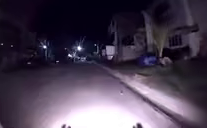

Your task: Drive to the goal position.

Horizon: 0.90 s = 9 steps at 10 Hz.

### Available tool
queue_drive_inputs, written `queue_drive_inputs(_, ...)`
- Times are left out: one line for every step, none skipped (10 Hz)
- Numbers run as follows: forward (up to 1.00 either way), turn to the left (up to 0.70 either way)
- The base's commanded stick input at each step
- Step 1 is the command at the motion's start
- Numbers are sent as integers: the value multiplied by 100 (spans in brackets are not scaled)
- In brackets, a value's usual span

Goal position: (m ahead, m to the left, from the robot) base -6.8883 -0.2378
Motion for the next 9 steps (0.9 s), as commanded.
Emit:
queue_drive_inputs(45, 0)
queue_drive_inputs(45, 0)
queue_drive_inputs(45, 8)
queue_drive_inputs(45, 27)
queue_drive_inputs(45, 15)
queue_drive_inputs(45, 0)
queue_drive_inputs(43, 0)
queue_drive_inputs(25, 0)
queue_drive_inputs(0, 0)
